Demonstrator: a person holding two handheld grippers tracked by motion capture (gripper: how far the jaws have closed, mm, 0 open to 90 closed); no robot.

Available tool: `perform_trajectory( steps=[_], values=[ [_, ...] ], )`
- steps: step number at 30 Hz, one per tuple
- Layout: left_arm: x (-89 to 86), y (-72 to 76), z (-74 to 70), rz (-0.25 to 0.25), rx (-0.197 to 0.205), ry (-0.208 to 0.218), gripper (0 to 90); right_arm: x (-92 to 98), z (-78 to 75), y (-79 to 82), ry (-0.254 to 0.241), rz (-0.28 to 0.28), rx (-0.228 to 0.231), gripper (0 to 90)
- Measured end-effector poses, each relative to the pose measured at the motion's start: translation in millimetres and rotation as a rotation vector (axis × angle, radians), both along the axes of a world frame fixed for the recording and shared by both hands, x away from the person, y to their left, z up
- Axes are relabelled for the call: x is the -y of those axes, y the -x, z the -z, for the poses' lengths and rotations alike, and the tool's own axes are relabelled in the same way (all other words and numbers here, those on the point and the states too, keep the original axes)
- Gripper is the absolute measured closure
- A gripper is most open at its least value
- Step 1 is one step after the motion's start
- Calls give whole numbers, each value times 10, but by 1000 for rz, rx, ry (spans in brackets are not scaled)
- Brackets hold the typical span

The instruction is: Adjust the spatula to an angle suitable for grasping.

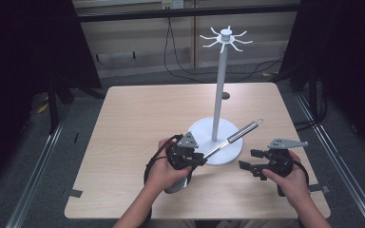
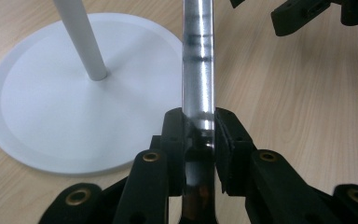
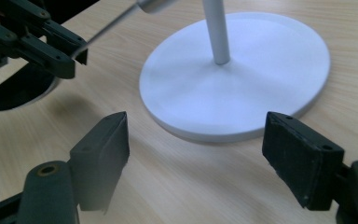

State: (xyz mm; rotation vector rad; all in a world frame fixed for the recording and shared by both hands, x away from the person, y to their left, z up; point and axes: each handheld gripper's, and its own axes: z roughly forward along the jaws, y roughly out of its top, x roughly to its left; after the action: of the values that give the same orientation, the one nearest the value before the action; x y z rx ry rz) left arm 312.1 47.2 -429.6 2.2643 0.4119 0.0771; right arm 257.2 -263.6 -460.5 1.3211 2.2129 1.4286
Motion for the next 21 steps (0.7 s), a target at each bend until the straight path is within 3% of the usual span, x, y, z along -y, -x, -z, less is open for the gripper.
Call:
perform_trajectory(
  steps=[4, 8, 16, 21],
  values=[
    [36, 6, 11, -22, -5, 36, 755, -60, -11, -12, -8, 3, 3, 229],
    [59, 12, -12, -33, 5, 43, 754, -127, -23, -22, -32, -3, 7, 254],
    [111, 32, -12, -45, 28, 42, 754, -263, -70, -71, -139, 10, 16, 314],
    [173, 62, -25, -31, 29, 61, 754, -336, -98, -96, -168, 12, 9, 356]
  ],
)
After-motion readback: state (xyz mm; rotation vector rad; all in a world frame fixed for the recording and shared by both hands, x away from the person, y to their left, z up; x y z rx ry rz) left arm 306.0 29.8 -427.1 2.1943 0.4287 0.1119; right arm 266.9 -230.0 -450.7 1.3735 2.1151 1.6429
